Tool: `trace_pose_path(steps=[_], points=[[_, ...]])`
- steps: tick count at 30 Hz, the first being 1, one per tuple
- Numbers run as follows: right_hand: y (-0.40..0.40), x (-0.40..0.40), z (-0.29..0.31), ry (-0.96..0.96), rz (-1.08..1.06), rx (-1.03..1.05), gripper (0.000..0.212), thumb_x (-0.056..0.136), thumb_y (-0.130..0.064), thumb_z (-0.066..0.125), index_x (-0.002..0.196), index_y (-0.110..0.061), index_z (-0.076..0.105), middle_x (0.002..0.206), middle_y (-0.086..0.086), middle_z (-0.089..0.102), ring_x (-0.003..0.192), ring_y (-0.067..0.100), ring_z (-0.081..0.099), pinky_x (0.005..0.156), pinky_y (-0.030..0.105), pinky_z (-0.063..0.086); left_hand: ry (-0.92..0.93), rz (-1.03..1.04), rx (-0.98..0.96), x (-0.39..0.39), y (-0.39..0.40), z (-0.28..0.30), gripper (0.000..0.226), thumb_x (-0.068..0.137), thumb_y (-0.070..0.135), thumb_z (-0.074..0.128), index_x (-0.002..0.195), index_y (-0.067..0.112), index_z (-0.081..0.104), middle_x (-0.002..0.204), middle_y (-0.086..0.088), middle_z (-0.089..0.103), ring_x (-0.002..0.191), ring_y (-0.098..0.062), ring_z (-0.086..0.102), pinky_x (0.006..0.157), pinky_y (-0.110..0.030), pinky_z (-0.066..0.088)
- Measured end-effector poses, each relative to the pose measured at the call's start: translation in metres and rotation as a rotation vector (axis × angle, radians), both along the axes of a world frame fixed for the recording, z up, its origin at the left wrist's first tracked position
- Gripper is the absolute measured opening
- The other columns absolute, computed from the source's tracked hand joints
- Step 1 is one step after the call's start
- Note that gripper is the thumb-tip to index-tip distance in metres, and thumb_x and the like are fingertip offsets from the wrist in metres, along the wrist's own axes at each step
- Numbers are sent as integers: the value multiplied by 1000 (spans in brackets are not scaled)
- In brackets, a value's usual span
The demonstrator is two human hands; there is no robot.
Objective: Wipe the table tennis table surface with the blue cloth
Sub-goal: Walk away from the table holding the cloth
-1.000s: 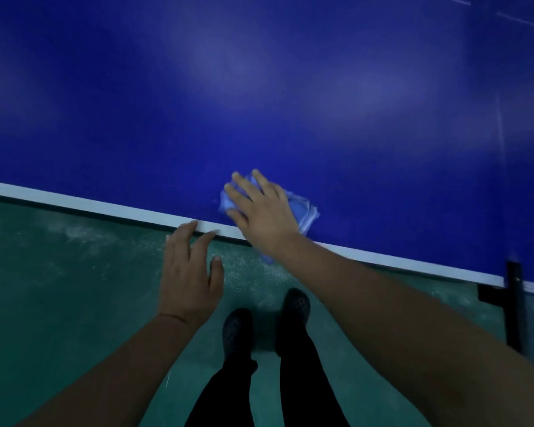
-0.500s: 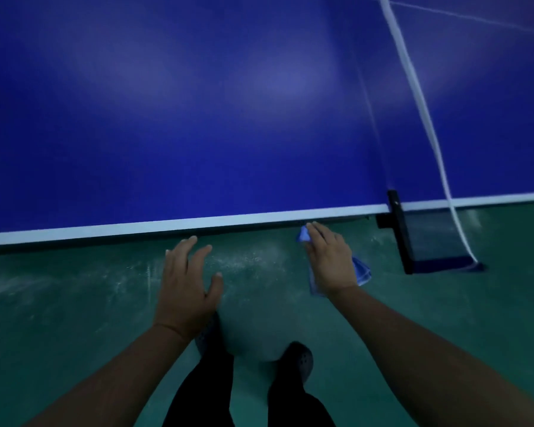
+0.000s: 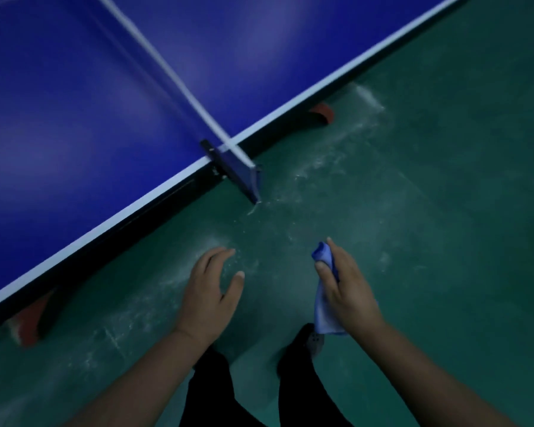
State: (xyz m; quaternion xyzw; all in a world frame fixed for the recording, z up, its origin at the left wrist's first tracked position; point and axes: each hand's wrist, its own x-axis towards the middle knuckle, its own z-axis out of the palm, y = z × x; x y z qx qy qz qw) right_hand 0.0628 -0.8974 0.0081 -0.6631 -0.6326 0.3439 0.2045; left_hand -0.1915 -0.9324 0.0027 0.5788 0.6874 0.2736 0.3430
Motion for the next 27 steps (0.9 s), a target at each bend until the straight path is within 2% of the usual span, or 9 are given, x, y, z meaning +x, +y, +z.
trace_pose_path(steps=[3,5,9,12,14,17,21,27], points=[[-5,82,19,69,-121,-2,57,96,-40,51,145,-9,46,138,-13,42,122,-9,36,95,-7,16,-25,-44,-25,83,18,27,58,84,60,42,131,29,56,136,16,46,126,3,40,109,-22,30],[-6,135,30,97,-170,15,58,98,-46,50,145,-11,46,139,-14,43,121,-14,34,94,-7,17,-63,-91,1,138,30,40,48,85,55,46,128,35,54,135,15,50,127,4,43,111,-19,31],[2,227,46,128,-306,29,61,92,-45,48,144,-12,49,140,-11,49,126,0,43,98,5,25,-113,-168,14,235,63,62,42,88,49,50,128,38,51,134,17,50,127,14,39,103,-2,23],[20,279,61,151,-420,42,63,91,-49,44,145,-16,49,141,-9,52,129,6,47,100,18,31,-127,-257,31,290,99,79,41,88,47,52,128,34,53,133,20,49,125,18,37,101,1,22],[39,305,69,152,-459,55,63,91,-50,43,146,-18,48,142,-10,52,128,4,46,99,18,31,-131,-308,68,318,130,87,47,87,50,50,128,28,56,132,17,50,124,17,38,101,0,23],[77,338,76,153,-492,75,63,93,-54,43,146,-19,48,143,-10,52,127,1,45,98,14,30,-128,-325,115,350,180,90,50,87,50,50,128,22,59,131,9,54,124,9,44,104,-5,28],[142,382,78,167,-530,76,62,93,-53,43,145,-20,48,141,-7,55,129,8,49,103,21,34,-103,-375,86,391,250,88,38,89,40,55,126,32,55,131,11,54,122,16,42,100,-1,27],[270,451,84,135,-615,71,57,95,-47,45,145,-21,48,138,-6,57,125,9,51,96,20,33,-108,-384,76,451,397,75,36,87,39,56,122,33,55,128,11,56,120,15,44,101,-2,27]])
